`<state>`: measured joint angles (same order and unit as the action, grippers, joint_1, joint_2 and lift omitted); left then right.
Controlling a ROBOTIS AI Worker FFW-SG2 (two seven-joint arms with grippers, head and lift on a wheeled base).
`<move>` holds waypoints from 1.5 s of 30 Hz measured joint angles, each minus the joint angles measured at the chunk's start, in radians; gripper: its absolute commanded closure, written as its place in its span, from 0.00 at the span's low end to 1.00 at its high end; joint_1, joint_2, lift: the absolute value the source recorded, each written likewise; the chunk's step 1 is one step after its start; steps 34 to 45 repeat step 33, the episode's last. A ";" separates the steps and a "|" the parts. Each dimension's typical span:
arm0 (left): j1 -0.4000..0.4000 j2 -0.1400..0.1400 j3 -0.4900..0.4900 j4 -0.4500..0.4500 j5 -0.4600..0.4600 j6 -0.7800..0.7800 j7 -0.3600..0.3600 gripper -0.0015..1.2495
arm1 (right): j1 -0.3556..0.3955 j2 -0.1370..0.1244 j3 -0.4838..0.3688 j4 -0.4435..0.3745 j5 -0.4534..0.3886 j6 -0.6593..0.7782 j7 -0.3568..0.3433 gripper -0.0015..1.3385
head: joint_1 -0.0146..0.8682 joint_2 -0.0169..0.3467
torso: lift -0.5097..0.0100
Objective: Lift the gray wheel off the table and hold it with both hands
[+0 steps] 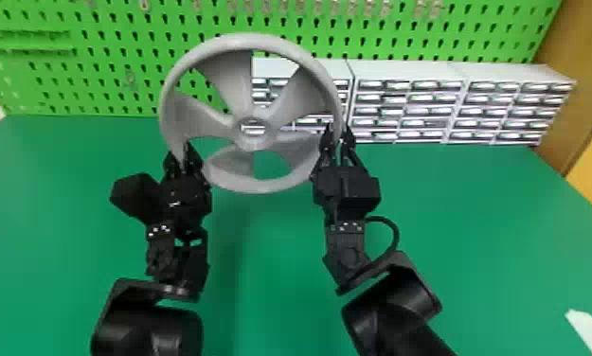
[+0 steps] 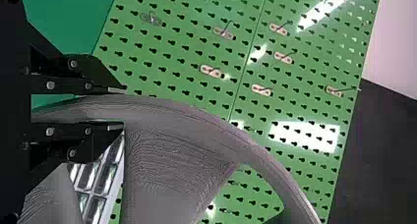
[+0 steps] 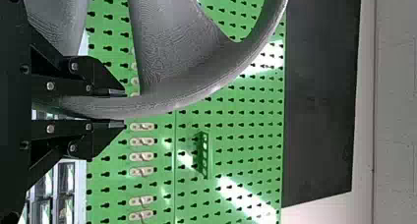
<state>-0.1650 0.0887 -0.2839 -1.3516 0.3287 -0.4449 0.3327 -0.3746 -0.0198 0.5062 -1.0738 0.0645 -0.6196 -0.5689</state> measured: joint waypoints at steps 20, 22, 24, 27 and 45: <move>0.001 -0.001 -0.001 -0.001 -0.002 0.000 0.000 0.78 | 0.002 0.001 -0.003 0.000 0.000 0.000 0.000 0.91 | 0.82 0.09 | 0.79; 0.001 -0.001 -0.001 -0.001 -0.002 0.000 0.000 0.78 | 0.002 0.001 -0.003 0.000 0.001 0.000 0.000 0.91 | 0.82 0.09 | 0.79; 0.001 0.000 -0.001 -0.001 -0.002 0.000 0.000 0.78 | 0.002 0.001 -0.003 0.000 0.001 0.000 0.000 0.91 | 0.82 0.09 | 0.79; 0.001 0.000 -0.001 -0.002 -0.002 0.000 0.000 0.78 | 0.002 0.001 -0.004 0.000 0.001 0.000 0.000 0.91 | 0.82 0.09 | 0.79; 0.002 0.000 0.000 -0.003 -0.002 0.000 0.000 0.78 | 0.003 0.001 -0.005 0.000 0.001 0.000 0.000 0.91 | 0.82 0.09 | 0.79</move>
